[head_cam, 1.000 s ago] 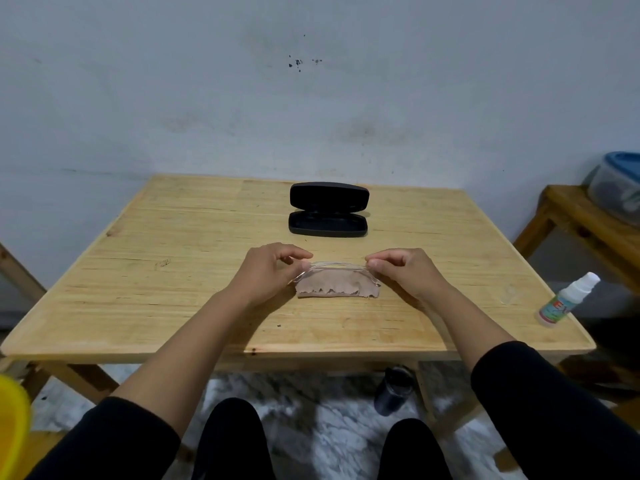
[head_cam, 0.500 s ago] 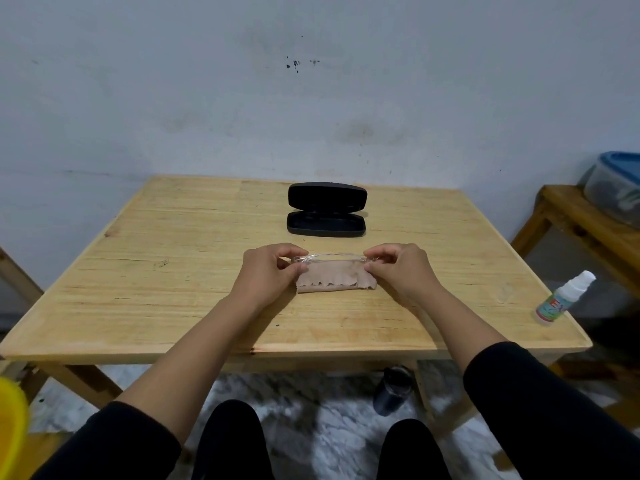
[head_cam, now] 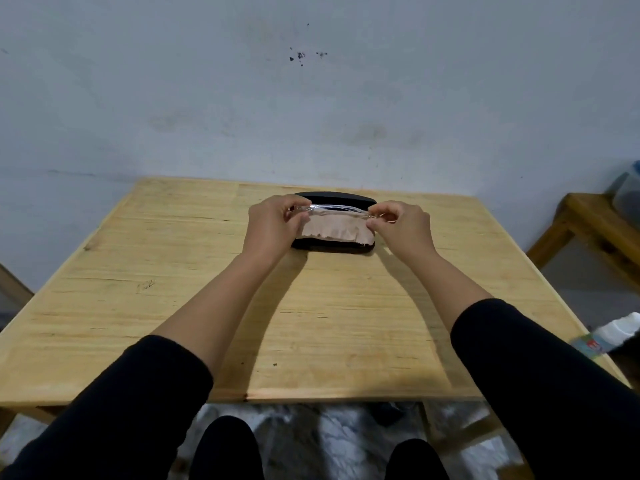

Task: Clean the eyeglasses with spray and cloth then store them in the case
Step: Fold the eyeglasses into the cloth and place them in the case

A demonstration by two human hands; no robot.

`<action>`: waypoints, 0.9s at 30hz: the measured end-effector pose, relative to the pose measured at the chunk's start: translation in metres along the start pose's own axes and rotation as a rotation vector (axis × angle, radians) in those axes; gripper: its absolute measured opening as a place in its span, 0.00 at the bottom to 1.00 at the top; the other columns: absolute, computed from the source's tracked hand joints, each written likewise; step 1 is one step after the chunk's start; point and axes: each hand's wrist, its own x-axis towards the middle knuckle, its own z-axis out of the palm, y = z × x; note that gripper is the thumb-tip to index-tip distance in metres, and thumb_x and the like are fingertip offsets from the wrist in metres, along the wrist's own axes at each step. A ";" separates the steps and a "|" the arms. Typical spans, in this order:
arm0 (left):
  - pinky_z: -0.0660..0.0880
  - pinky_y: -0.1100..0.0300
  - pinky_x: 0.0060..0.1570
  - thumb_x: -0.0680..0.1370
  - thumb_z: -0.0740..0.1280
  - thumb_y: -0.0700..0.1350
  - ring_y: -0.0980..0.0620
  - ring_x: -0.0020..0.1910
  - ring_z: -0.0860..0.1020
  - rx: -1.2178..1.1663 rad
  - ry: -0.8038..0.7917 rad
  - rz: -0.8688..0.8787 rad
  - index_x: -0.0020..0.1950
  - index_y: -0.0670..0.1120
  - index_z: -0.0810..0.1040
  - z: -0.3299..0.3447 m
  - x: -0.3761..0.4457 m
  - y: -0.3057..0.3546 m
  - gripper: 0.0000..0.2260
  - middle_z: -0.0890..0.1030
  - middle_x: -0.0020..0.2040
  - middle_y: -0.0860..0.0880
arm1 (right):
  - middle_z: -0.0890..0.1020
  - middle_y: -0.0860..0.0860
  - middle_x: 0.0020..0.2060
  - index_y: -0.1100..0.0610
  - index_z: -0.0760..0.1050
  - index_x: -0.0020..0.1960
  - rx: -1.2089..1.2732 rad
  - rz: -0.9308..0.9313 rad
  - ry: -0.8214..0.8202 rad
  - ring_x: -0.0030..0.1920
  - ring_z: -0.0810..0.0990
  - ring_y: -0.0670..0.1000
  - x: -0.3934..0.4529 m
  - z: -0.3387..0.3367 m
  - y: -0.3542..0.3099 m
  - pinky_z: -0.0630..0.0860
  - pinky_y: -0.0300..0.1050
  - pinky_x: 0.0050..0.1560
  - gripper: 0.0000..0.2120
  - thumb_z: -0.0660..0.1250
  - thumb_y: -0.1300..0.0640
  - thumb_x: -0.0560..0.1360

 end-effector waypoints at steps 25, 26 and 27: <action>0.71 0.72 0.49 0.76 0.68 0.49 0.58 0.47 0.76 0.086 -0.066 -0.076 0.59 0.48 0.79 0.017 0.003 -0.043 0.13 0.82 0.55 0.49 | 0.81 0.48 0.45 0.56 0.81 0.53 -0.080 0.040 -0.064 0.41 0.77 0.44 0.012 0.022 0.024 0.68 0.24 0.39 0.11 0.73 0.58 0.70; 0.73 0.68 0.51 0.75 0.68 0.50 0.58 0.49 0.77 0.071 -0.040 -0.092 0.61 0.48 0.78 0.016 0.000 -0.044 0.15 0.81 0.56 0.49 | 0.82 0.48 0.44 0.55 0.82 0.51 -0.017 0.067 -0.014 0.41 0.78 0.43 0.011 0.021 0.024 0.69 0.26 0.39 0.09 0.72 0.57 0.70; 0.73 0.64 0.53 0.74 0.70 0.51 0.57 0.51 0.77 0.051 -0.035 -0.128 0.62 0.48 0.76 0.015 -0.004 -0.044 0.18 0.80 0.58 0.49 | 0.83 0.48 0.43 0.55 0.82 0.48 0.028 0.089 0.043 0.40 0.78 0.42 0.010 0.020 0.024 0.70 0.28 0.39 0.07 0.72 0.56 0.71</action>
